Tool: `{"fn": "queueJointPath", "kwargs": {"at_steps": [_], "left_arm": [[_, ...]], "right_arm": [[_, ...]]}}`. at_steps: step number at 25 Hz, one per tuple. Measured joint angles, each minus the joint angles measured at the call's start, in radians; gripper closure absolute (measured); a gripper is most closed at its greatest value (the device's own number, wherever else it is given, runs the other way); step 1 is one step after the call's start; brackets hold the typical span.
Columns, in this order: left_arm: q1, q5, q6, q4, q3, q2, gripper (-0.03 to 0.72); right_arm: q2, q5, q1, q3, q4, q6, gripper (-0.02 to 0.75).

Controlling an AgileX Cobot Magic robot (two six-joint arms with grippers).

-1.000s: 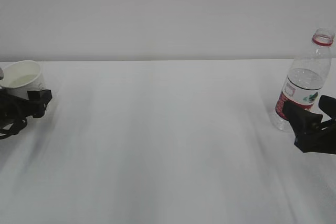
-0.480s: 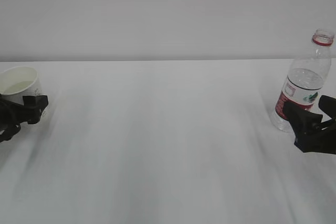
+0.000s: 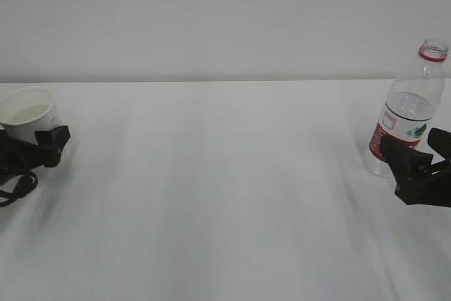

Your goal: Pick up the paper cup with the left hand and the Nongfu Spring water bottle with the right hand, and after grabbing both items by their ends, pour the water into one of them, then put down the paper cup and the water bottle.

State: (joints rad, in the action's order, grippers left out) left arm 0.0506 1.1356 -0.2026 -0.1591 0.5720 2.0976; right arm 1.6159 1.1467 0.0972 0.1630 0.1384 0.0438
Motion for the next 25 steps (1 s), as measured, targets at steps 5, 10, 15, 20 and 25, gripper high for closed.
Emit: {"fn": "queueJointPath", "kwargs": {"at_steps": [5, 10, 15, 20, 25], "left_arm": [[-0.005, 0.007, -0.002, -0.034, 0.0, 0.06, -0.002], [-0.007, 0.011, -0.002, -0.038, -0.008, 0.06, -0.003], [-0.009, 0.022, -0.002, -0.028, -0.08, 0.045, -0.002], [-0.01, 0.022, -0.002, -0.004, -0.169, -0.023, -0.001], [-0.011, 0.022, -0.002, -0.004, -0.245, -0.14, 0.004]], "right_arm": [[0.0, 0.0, 0.0, 0.0, 0.001, 0.0, 0.146], [0.0, 0.0, 0.0, 0.0, 0.001, 0.0, 0.146], [0.0, 0.0, 0.0, 0.0, 0.001, 0.0, 0.146], [0.0, 0.0, 0.0, 0.0, 0.001, 0.004, 0.146], [0.0, 0.0, 0.0, 0.0, 0.001, 0.012, 0.146]]}}
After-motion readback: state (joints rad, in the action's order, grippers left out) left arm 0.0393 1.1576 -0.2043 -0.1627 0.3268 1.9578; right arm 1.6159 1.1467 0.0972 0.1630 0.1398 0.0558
